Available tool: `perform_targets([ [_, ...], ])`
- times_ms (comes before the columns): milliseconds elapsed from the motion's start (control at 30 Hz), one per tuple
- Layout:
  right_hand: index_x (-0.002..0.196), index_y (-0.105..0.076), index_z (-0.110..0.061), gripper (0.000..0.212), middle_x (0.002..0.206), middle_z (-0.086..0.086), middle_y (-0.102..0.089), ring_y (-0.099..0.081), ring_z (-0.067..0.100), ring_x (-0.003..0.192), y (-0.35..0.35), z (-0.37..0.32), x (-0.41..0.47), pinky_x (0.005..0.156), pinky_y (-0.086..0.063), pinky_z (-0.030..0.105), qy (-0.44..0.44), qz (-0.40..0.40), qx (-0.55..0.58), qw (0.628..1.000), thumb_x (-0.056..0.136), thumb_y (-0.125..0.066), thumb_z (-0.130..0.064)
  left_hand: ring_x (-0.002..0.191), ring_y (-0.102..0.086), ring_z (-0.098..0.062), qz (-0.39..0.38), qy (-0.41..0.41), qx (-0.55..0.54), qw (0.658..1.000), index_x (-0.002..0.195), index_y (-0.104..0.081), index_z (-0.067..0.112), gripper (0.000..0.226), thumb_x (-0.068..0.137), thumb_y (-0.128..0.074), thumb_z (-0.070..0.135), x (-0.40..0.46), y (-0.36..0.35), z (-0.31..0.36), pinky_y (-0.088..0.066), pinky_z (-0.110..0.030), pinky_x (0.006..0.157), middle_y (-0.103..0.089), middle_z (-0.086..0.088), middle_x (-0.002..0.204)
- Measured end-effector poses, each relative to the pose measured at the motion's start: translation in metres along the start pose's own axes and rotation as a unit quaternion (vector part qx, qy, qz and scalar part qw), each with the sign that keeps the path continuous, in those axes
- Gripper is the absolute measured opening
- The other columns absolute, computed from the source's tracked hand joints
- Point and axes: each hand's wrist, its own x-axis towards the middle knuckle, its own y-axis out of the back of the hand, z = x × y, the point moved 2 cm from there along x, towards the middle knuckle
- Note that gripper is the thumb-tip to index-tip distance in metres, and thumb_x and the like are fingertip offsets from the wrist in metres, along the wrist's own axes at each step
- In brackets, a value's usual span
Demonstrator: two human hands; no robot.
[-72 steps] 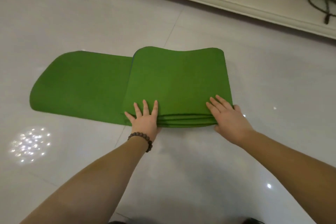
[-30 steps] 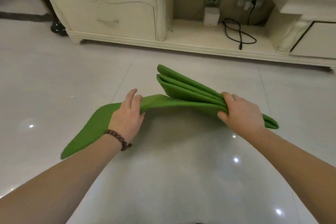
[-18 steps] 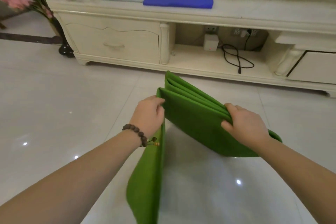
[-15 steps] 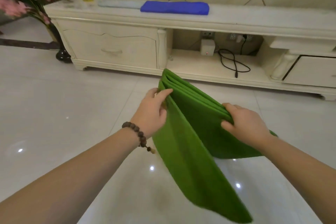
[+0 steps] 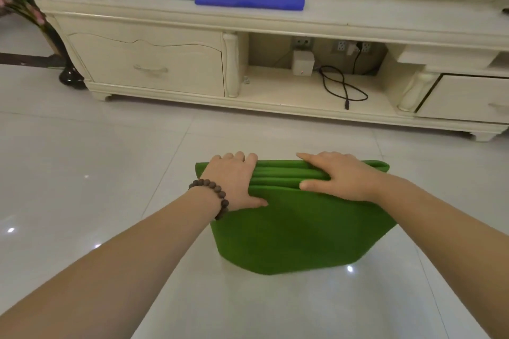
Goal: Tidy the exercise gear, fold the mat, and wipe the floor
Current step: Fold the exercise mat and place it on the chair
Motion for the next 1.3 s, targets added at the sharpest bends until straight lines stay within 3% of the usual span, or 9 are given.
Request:
perform_targets([
  [100,0.149,0.009,-0.038,0.115,0.152,-0.002,-0.023,-0.022,0.021,0.139,-0.003,0.009,-0.016,0.118,-0.009,0.047,-0.013,-0.01,-0.077,0.997,0.061,-0.047,-0.087,0.115,-0.052,-0.025,-0.037,-0.005,0.001,0.999,0.144,-0.023,0.021,0.111,0.06,-0.067,0.077,0.003,0.0,-0.002,-0.045,-0.042,0.098,-0.05,-0.005,0.128],
  [233,0.14,-0.026,-0.029,0.089,0.126,-0.004,-0.047,-0.045,0.017,0.115,-0.011,0.013,-0.023,0.102,-0.036,0.038,-0.058,0.043,-0.136,0.988,0.069,-0.067,-0.064,0.099,-0.056,-0.022,-0.04,-0.008,0.027,0.999,0.117,-0.043,0.018,0.067,0.073,-0.07,0.061,0.006,0.0,0.002,-0.048,-0.037,0.087,-0.057,-0.002,0.11],
  [467,0.108,-0.051,-0.01,0.058,0.097,0.01,-0.054,-0.052,0.031,0.087,-0.001,0.01,-0.033,0.077,-0.041,0.043,-0.053,0.304,-0.22,0.925,0.064,-0.079,-0.035,0.096,-0.05,-0.024,0.199,-0.002,0.089,0.976,0.112,-0.047,0.018,0.047,0.078,-0.073,0.039,-0.001,0.023,0.007,-0.039,-0.038,0.085,-0.053,-0.002,0.103],
  [600,0.113,-0.046,-0.006,0.062,0.126,0.019,-0.056,-0.054,0.039,0.113,-0.051,0.017,-0.051,0.09,-0.032,0.052,-0.07,0.363,-0.206,0.906,0.063,-0.074,-0.029,0.092,-0.056,-0.033,0.271,-0.019,0.082,0.959,0.115,-0.057,0.012,0.057,0.063,-0.083,0.014,-0.02,-0.025,0.021,-0.044,-0.045,0.08,-0.061,-0.011,0.102],
  [700,0.116,-0.043,-0.008,0.073,0.125,0.016,-0.06,-0.056,0.039,0.116,-0.122,0.018,-0.064,0.098,-0.036,0.058,-0.089,0.296,-0.166,0.936,0.058,-0.084,-0.027,0.112,-0.057,-0.039,0.179,-0.03,0.047,0.982,0.127,-0.059,0.019,0.069,0.063,-0.085,0.018,-0.043,-0.083,0.036,-0.045,-0.05,0.094,-0.062,-0.014,0.12],
  [900,0.114,-0.049,-0.013,0.085,0.121,0.011,-0.063,-0.058,0.036,0.114,-0.248,0.003,-0.093,0.091,-0.048,0.056,-0.12,0.095,-0.06,0.986,0.043,-0.093,-0.029,0.147,0.009,-0.038,-0.168,0.005,0.045,0.985,0.15,0.013,0.039,0.077,0.1,-0.044,0.035,-0.091,-0.182,0.06,0.002,-0.057,0.117,0.009,-0.005,0.162],
  [1067,0.117,-0.059,-0.02,0.055,0.142,0.006,-0.046,-0.036,0.03,0.137,-0.262,0.015,-0.101,0.108,-0.027,0.056,-0.136,0.134,0.009,0.982,0.078,-0.059,-0.058,0.144,0.01,-0.046,-0.196,0.162,-0.079,0.964,0.144,0.015,0.053,0.092,0.072,-0.03,0.089,-0.102,-0.207,0.04,-0.009,-0.064,0.112,0.025,0.001,0.158],
  [1167,0.136,-0.045,-0.022,0.061,0.151,0.014,-0.03,-0.026,0.033,0.139,-0.242,0.039,-0.099,0.111,-0.025,0.049,-0.293,0.203,0.177,0.917,0.084,-0.06,-0.052,0.142,-0.017,-0.039,-0.188,0.222,-0.203,0.935,0.146,0.008,0.055,0.103,0.064,-0.047,0.087,-0.1,-0.208,0.033,-0.032,-0.048,0.113,0.017,-0.011,0.159],
  [1300,0.145,-0.031,-0.026,0.075,0.13,0.011,-0.051,-0.051,0.028,0.115,-0.232,0.057,-0.095,0.093,-0.043,0.036,-0.371,0.154,0.35,0.846,0.082,-0.069,-0.04,0.138,-0.023,-0.037,-0.139,0.211,-0.226,0.941,0.15,-0.008,0.048,0.102,0.066,-0.057,0.081,-0.098,-0.205,0.036,-0.03,-0.041,0.114,0.008,-0.016,0.159],
])
